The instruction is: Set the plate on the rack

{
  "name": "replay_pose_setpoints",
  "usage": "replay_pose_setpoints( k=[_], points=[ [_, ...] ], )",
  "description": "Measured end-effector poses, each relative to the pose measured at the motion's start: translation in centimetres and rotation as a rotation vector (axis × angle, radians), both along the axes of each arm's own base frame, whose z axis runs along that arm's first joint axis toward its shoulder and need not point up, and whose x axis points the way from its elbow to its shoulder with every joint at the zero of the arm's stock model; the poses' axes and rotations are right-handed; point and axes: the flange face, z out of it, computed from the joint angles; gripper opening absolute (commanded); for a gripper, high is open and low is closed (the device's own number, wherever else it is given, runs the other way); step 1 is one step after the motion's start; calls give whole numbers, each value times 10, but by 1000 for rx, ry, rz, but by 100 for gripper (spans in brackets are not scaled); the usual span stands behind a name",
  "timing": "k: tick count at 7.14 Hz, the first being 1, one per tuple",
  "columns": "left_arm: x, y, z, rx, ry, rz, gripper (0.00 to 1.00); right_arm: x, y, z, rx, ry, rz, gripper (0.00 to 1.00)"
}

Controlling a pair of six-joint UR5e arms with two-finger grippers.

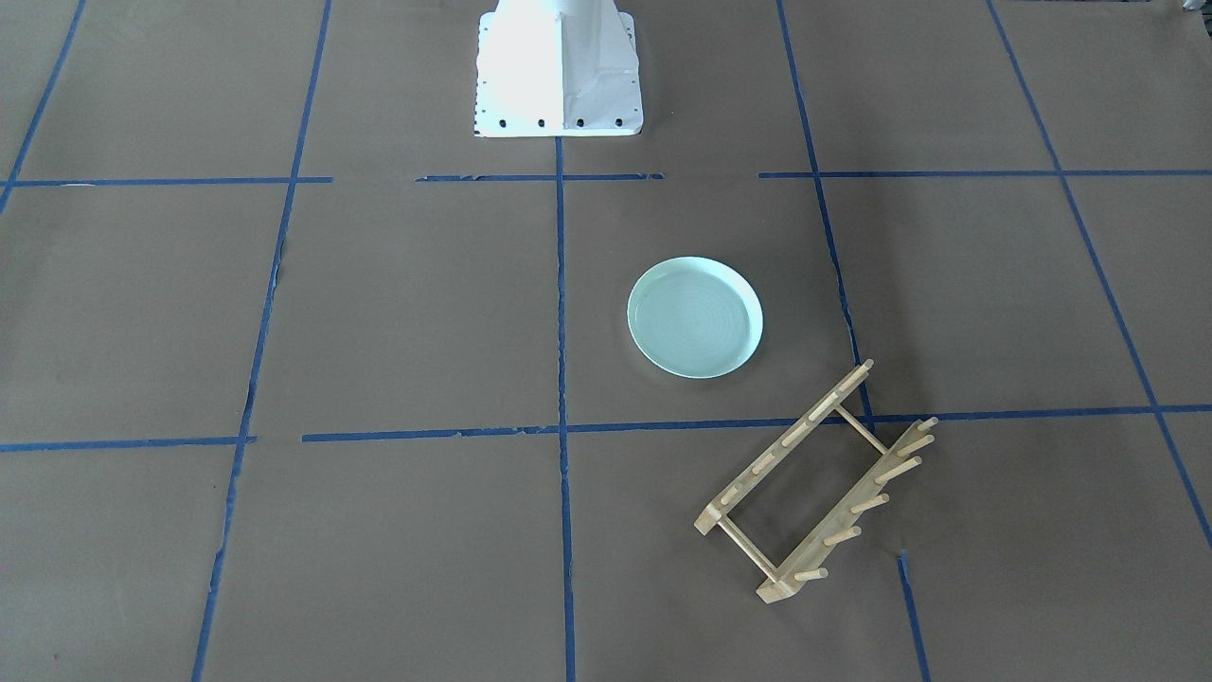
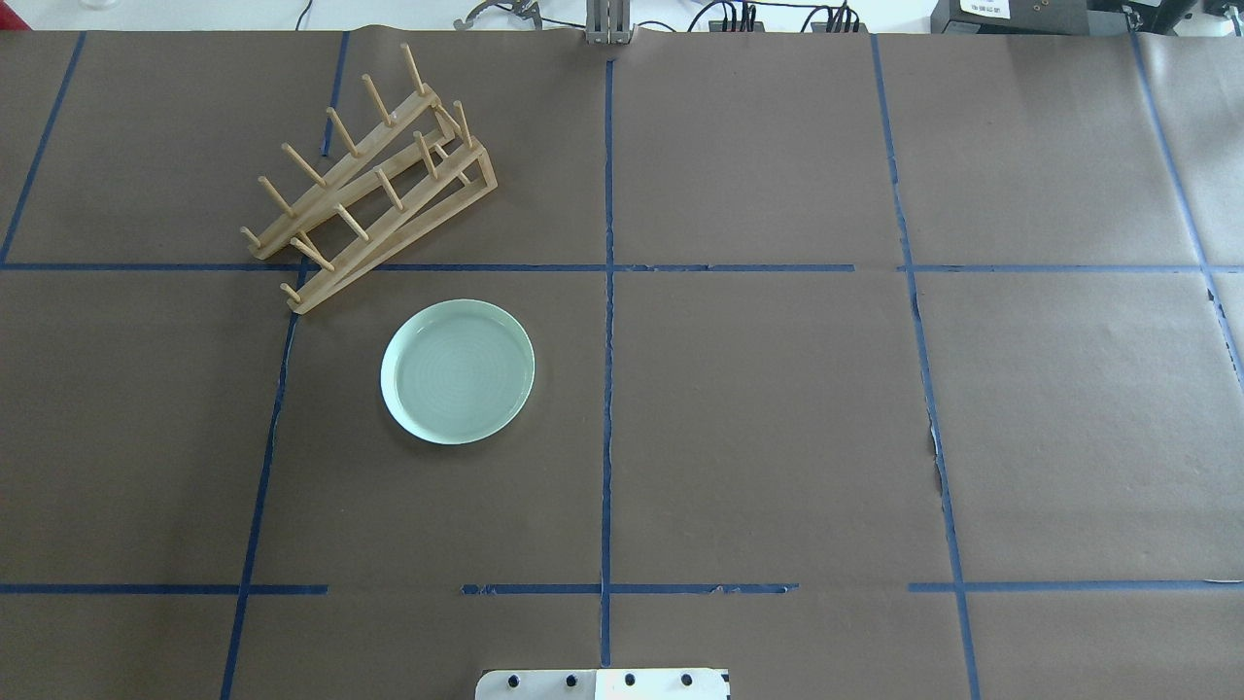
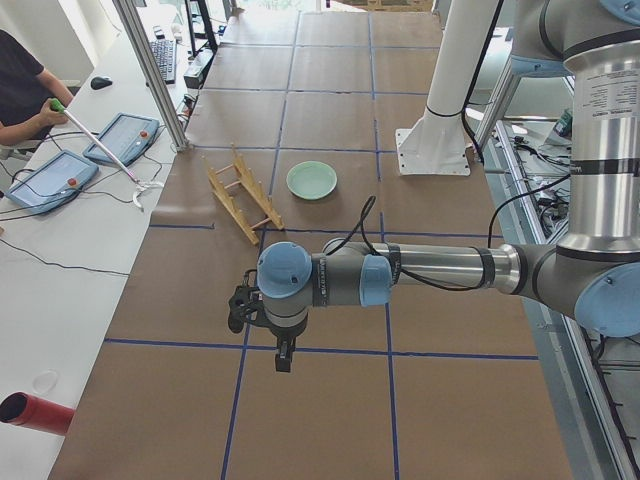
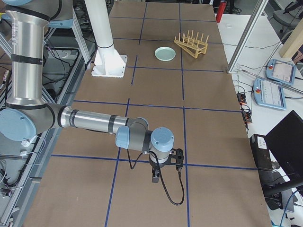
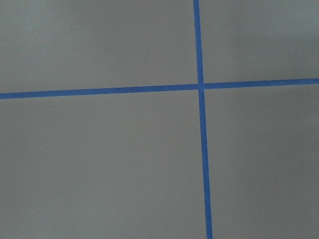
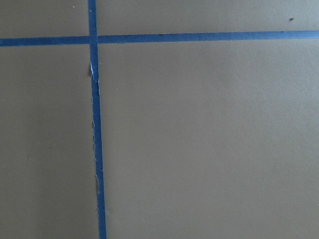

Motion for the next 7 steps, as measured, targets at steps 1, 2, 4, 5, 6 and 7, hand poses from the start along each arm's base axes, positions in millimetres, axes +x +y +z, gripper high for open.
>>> replay_pose_setpoints(
  k=[1,2,4,5,6,7],
  points=[
    [0,-1,-3,5,1,0,100,0,0,0,0,0,0,100],
    [0,-3,-8,11,0,0,100,0,0,0,0,0,0,100],
    [-1,-1,-9,11,1,-1,100,0,0,-1,1,0,0,100],
    [-1,-1,-9,13,1,-2,100,0,0,-1,1,0,0,100],
    [-1,-1,-10,15,0,-4,100,0,0,0,1,0,0,100],
    [-1,-2,-12,15,2,-8,100,0,0,0,0,0,0,100]
  ],
)
